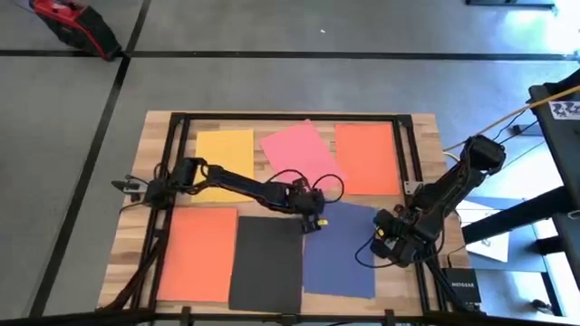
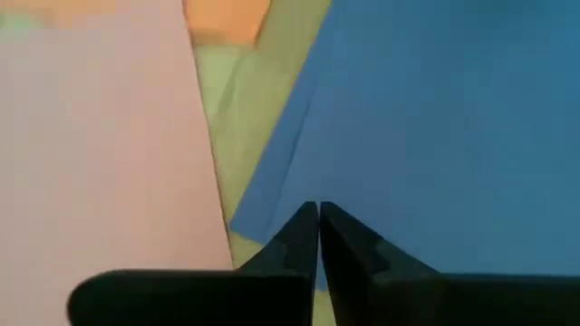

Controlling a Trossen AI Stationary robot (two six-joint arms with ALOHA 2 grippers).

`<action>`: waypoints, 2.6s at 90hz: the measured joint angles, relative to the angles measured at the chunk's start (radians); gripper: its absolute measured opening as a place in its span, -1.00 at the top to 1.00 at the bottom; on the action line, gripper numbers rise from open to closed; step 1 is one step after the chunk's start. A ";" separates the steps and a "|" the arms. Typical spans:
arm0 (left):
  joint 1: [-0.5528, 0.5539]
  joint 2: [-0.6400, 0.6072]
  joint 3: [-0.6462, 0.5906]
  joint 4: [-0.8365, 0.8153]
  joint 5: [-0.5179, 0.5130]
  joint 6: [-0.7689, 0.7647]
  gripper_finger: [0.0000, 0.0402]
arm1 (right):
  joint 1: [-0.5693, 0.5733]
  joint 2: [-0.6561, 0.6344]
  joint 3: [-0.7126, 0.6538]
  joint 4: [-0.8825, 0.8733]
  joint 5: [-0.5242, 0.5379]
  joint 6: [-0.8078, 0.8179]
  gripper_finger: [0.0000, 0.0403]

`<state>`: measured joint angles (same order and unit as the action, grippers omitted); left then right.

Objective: Organize paper
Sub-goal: Stack the blue paper on top of the blue paper on the table

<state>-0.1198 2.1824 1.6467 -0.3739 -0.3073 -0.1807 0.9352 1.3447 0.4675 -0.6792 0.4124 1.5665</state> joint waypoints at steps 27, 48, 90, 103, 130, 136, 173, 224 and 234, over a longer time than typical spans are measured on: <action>-0.015 0.010 -0.011 -0.197 -0.022 -0.072 1.00 | 0.000 0.000 0.000 0.001 -0.002 -0.001 1.00; 0.006 0.010 -0.057 -0.135 -0.044 -0.083 1.00 | 0.000 -0.001 0.000 0.003 -0.004 -0.001 1.00; 0.021 0.034 -0.088 -0.037 -0.029 -0.081 1.00 | 0.000 -0.001 0.000 0.010 -0.006 -0.002 1.00; 0.023 0.036 -0.079 -0.039 -0.042 -0.063 1.00 | 0.000 -0.001 0.000 0.010 -0.007 -0.002 1.00; 0.055 0.041 -0.065 -0.027 -0.039 -0.042 1.00 | 0.000 -0.001 0.000 0.015 -0.008 -0.002 1.00; 0.056 0.041 -0.065 -0.027 -0.044 -0.031 1.00 | 0.000 -0.001 0.000 0.015 -0.008 -0.002 1.00; 0.045 0.014 0.018 -0.084 -0.054 0.008 1.00 | 0.000 0.000 0.006 0.004 -0.014 -0.004 1.00; 0.006 0.021 -0.023 -0.229 0.015 -0.040 1.00 | 0.043 0.002 0.089 -0.012 -0.189 -0.060 1.00; -0.008 0.021 -0.023 -0.205 0.020 -0.035 1.00 | 0.079 0.001 0.089 0.039 -0.198 -0.041 1.00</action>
<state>-0.1278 2.2037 1.6234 -0.5785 -0.2870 -0.2152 1.0141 1.3460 0.5568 -0.6407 0.2140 1.5255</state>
